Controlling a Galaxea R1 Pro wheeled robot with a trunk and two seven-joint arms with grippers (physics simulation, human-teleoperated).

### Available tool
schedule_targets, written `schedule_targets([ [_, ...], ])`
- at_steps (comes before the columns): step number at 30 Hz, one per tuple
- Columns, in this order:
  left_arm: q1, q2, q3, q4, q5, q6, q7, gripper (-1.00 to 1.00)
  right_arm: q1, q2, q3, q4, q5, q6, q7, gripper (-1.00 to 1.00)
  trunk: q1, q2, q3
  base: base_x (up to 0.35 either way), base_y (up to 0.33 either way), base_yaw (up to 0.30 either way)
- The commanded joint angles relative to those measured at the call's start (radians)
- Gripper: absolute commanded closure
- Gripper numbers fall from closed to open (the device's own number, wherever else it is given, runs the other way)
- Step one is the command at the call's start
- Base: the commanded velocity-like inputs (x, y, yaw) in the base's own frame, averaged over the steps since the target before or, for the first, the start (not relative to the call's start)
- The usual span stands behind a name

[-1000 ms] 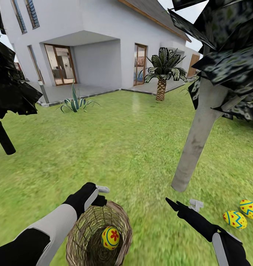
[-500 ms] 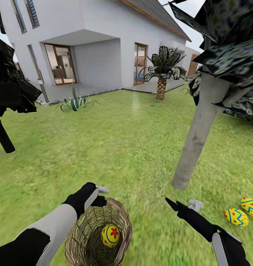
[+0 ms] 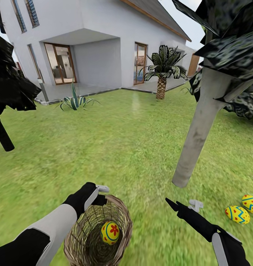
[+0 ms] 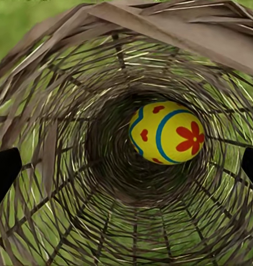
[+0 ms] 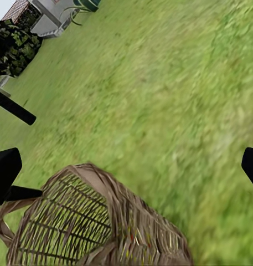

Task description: Take the three Easter eggs out of the wicker basket on the lawn in the garden, then place them on the lawn next to a single tree (choose any tree) so that all three eggs are next to the same tree and none are left in the basket.

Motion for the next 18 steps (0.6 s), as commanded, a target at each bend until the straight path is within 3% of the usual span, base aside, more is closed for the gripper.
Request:
schedule_targets([
  [1, -0.001, 0.001, -0.007, -0.002, 0.011, 0.003, 0.008, -1.0, -0.001, 0.001, -0.003, 0.0, -0.006, 0.007, 0.003, -1.0, 0.004, -0.008, -0.004, 0.0, 0.0, 0.0],
  [18, -0.001, 0.0, -0.007, -0.009, 0.01, 0.003, 0.008, -1.0, -0.001, 0.0, 0.002, 0.0, -0.005, 0.009, 0.001, -1.0, 0.069, -0.127, -0.057, 0.0, 0.0, 0.0],
])
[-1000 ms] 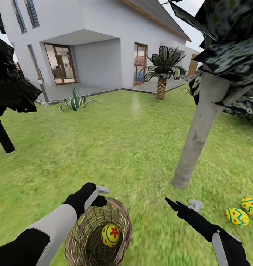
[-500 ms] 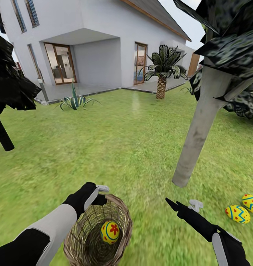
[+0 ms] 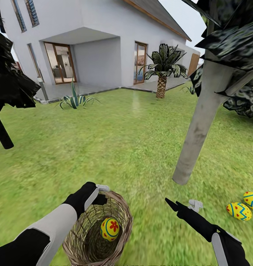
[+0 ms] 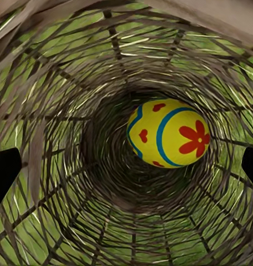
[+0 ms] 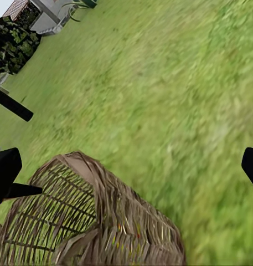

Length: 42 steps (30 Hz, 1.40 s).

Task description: Take the three Easter eggs out of the wicker basket on the lawn in the garden, then place them on the lawn next to a single tree (choose any tree) so that all three eggs are next to the same tree and none are left in the basket.

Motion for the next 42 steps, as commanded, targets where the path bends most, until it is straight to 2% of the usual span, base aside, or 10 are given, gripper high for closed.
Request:
schedule_targets([
  [1, -0.001, 0.001, -0.007, -0.001, 0.011, 0.003, 0.008, -1.0, -0.001, 0.001, -0.002, 0.0, -0.006, 0.008, 0.002, -1.0, 0.004, -0.008, -0.004, 0.0, 0.0, 0.0],
  [12, -0.003, 0.003, 0.002, -0.021, 0.014, -0.052, -0.016, -1.0, -0.001, -0.005, 0.0, 0.02, 0.0, 0.031, -0.002, -1.0, 0.007, -0.014, -0.007, 0.0, 0.0, 0.0],
  [25, -0.003, 0.003, 0.002, -0.021, 0.014, -0.052, -0.016, -1.0, -0.001, -0.005, 0.0, 0.02, 0.0, 0.031, -0.002, -1.0, 0.007, -0.014, -0.007, 0.0, 0.0, 0.0],
  [32, -0.006, 0.004, 0.0, -0.007, 0.016, -0.04, -0.002, -1.0, -0.001, -0.007, -0.002, 0.024, -0.007, 0.018, -0.001, -1.0, 0.034, -0.063, -0.029, 0.0, 0.0, 0.0],
  [42, -0.007, 0.004, -0.001, -0.006, 0.015, -0.037, -0.001, -1.0, -0.001, -0.007, -0.003, 0.025, -0.008, 0.016, -0.001, -1.0, 0.034, -0.063, -0.029, 0.0, 0.0, 0.0],
])
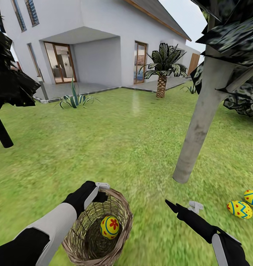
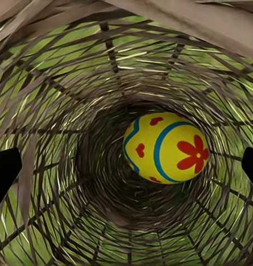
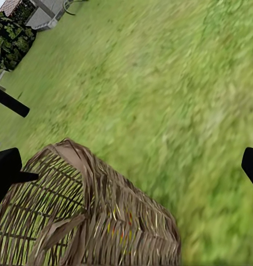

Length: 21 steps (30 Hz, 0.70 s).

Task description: Take the three Easter eggs out of the wicker basket on the lawn in the garden, then place them on the lawn next to a single tree (choose any tree) so that all three eggs are next to the same tree and none are left in the basket.

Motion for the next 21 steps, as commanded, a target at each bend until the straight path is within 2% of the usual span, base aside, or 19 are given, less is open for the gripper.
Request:
schedule_targets([
  [1, -0.001, 0.001, -0.007, -0.001, 0.011, 0.004, 0.008, -1.0, -0.001, 0.001, -0.003, 0.0, -0.005, 0.008, 0.002, -1.0, 0.0, 0.0, -0.001, 0.0, 0.0, 0.0],
  [14, -0.001, -0.001, -0.01, -0.001, 0.011, 0.022, 0.009, -1.0, -0.001, 0.001, -0.001, 0.0, -0.006, 0.008, 0.001, -1.0, 0.0, 0.0, -0.001, 0.0, 0.0, 0.0],
  [21, -0.002, 0.0, -0.009, -0.002, 0.013, 0.084, 0.009, -1.0, -0.001, 0.001, -0.001, 0.0, -0.006, 0.008, 0.001, -1.0, 0.0, 0.0, -0.001, 0.0, 0.0, 0.0],
])
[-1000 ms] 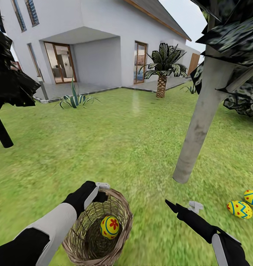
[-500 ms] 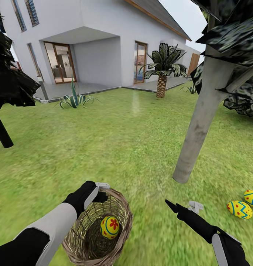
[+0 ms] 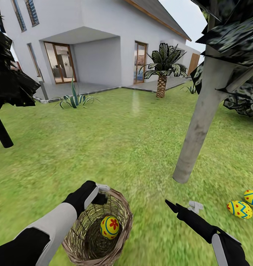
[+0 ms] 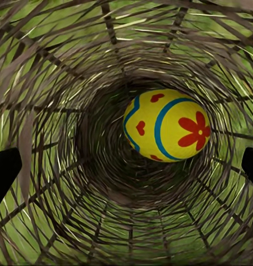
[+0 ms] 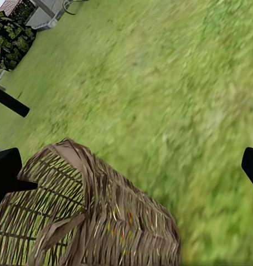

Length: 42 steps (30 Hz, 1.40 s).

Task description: Take the three Easter eggs out of the wicker basket on the lawn in the garden, then place them on the lawn next to a single tree (choose any tree) so that all three eggs are next to the same tree and none are left in the basket.

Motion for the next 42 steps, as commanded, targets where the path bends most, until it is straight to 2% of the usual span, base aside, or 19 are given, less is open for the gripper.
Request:
schedule_targets([
  [1, -0.001, 0.001, -0.007, -0.001, 0.011, 0.009, 0.008, -1.0, -0.001, 0.001, -0.003, 0.0, -0.005, 0.008, 0.003, -1.0, 0.0, 0.0, -0.001, 0.0, 0.0, 0.0],
  [6, -0.002, 0.001, -0.007, -0.001, 0.013, 0.039, 0.008, -1.0, -0.001, 0.001, -0.003, 0.0, -0.005, 0.008, 0.003, -1.0, 0.0, 0.0, -0.001, 0.0, 0.0, 0.0],
  [26, -0.013, 0.001, -0.001, 0.01, 0.013, 0.066, 0.01, -1.0, -0.001, 0.001, -0.002, 0.0, -0.005, 0.008, 0.003, -1.0, 0.076, -0.14, -0.064, 0.0, 0.0, 0.0],
  [42, -0.013, 0.001, -0.001, 0.011, 0.012, 0.066, 0.01, -1.0, -0.001, 0.001, -0.001, 0.0, -0.005, 0.008, 0.003, -1.0, 0.084, -0.145, -0.125, 0.0, 0.0, 0.0],
])
